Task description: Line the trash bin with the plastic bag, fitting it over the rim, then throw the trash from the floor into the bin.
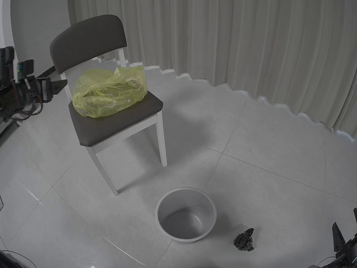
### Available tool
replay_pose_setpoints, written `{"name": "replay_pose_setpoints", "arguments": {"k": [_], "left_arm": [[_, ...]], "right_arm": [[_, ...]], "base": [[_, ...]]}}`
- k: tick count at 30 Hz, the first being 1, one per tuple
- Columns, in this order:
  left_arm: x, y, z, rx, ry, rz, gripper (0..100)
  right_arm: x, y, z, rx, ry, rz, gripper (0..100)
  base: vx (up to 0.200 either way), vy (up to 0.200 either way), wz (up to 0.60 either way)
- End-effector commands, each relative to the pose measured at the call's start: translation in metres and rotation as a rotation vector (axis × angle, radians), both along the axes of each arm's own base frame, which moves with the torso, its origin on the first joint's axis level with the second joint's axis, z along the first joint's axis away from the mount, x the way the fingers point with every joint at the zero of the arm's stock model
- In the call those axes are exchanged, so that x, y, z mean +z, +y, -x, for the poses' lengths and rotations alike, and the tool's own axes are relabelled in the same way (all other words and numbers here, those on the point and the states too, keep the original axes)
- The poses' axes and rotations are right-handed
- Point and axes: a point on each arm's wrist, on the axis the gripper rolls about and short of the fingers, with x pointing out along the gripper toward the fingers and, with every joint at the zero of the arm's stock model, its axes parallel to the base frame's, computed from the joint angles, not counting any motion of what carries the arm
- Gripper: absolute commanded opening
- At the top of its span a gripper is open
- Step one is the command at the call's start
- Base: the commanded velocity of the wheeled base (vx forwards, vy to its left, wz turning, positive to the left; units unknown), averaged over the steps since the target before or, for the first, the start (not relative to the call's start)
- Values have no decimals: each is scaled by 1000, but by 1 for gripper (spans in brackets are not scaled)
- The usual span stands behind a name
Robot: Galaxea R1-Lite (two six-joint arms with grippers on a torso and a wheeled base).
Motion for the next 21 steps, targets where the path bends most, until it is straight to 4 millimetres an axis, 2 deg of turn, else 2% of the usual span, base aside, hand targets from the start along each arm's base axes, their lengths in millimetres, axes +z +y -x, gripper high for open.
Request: {"name": "replay_pose_setpoints", "arguments": {"k": [1,8,9,11,21], "left_arm": [[-51,20,-116,84,135,-25,100],[-63,27,-138,100,149,-25,100],[-65,28,-149,102,145,-25,100],[-67,28,-155,98,153,-25,100],[-64,22,-172,80,151,-26,100]], "right_arm": [[-5,0,0,-6,-1,-9,100],[-5,0,0,-4,-1,-9,100],[-5,0,0,-4,-1,-9,100],[-5,0,0,-4,-1,-9,100],[-5,0,0,-4,-1,-9,100]], "base": [[0,0,0],[0,0,0],[0,0,0],[0,0,0],[0,0,0]]}}
